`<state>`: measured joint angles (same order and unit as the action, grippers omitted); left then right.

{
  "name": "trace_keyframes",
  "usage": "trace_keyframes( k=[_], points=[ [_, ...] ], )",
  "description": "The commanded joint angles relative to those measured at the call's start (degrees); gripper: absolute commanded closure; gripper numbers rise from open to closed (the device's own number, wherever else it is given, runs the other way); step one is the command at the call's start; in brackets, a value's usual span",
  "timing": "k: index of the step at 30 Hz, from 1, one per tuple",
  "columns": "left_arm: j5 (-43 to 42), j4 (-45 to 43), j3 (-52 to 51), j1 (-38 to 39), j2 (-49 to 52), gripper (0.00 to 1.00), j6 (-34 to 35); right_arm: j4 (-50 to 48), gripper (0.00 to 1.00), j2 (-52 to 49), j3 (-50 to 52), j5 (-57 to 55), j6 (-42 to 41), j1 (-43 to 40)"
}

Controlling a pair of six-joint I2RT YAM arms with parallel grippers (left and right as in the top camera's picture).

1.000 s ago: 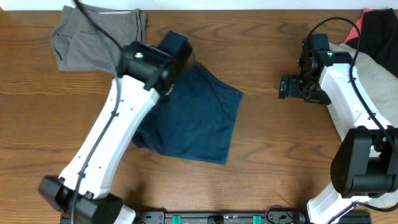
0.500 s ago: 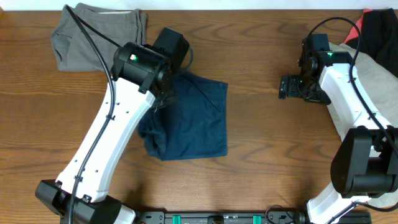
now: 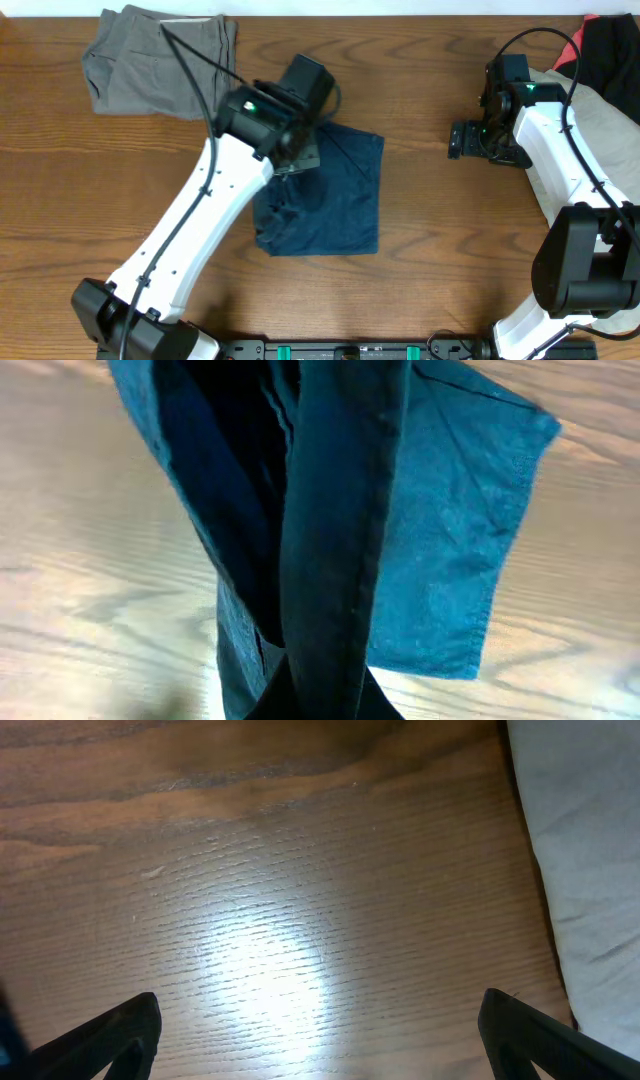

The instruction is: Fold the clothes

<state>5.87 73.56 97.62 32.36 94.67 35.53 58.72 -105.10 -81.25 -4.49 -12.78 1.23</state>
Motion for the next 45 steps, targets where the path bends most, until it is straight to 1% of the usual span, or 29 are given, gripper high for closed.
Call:
trace_keyframes(
  k=[1, 7, 11, 14, 17, 20, 23, 30, 35, 38, 41, 43, 44, 45],
  points=[
    [-0.8, -0.8, -0.1, 2.8, -0.3, 0.94, -0.7, 0.0, 0.01, 0.5, -0.4, 0.0, -0.4, -0.1],
    [-1.0, -3.8, -2.6, 6.9, -0.2, 0.95, 0.8, 0.0, 0.01, 0.5, -0.4, 0.0, -0.4, -0.1],
    [-1.0, -7.5, -6.8, 8.8, -0.2, 0.94, 2.1, 0.0, 0.01, 0.5, -0.4, 0.0, -0.4, -0.1],
    [-1.0, -9.1, -10.1, 9.5, -0.2, 0.94, 4.3, 0.0, 0.01, 0.5, -0.4, 0.0, -0.4, -0.1],
    [0.3, -8.5, -11.3, 9.1, -0.2, 0.94, 5.1, 0.0, 0.01, 0.5, -0.4, 0.0, -0.4, -0.1],
    [3.9, -6.4, -11.3, 7.9, -0.4, 0.94, 5.3, 0.0, 0.01, 0.5, -0.4, 0.0, -0.4, -0.1],
    [6.1, -4.3, -11.3, 5.6, -0.8, 0.94, 5.3, 0.0, 0.01, 0.5, -0.4, 0.0, -0.4, -0.1],
    [7.7, 1.1, -11.1, -3.0, -2.6, 0.94, 5.3, 0.0, 0.01, 0.5, -0.4, 0.2, -0.5, -0.1],
    [10.7, 5.7, -11.1, -10.2, -5.7, 0.94, 5.3, -2.6, 0.01, 0.5, -0.4, 5.1, -0.5, 0.0],
    [12.0, 7.2, -11.1, -14.3, -8.1, 0.94, 5.2, -2.8, 0.01, 0.5, -0.4, 10.9, -0.5, -0.1],
    [12.0, 7.6, -11.1, -17.7, -10.0, 0.94, 4.3, -3.2, 0.01, 0.5, -0.2, 22.6, -0.4, 0.2],
    [12.0, 7.7, -11.1, -19.5, -10.8, 0.94, 4.0, -3.4, 0.01, 0.5, 0.3, 27.2, -0.5, 1.1],
    [11.8, 7.7, -11.1, -20.0, -11.0, 0.94, 3.7, -3.4, 0.05, 0.5, 0.6, 28.6, -0.5, 1.7],
    [11.6, 7.7, -11.1, -20.5, -11.1, 0.94, 2.9, -3.5, 0.13, 0.5, 1.0, 29.2, -0.5, 2.4]
  ],
)
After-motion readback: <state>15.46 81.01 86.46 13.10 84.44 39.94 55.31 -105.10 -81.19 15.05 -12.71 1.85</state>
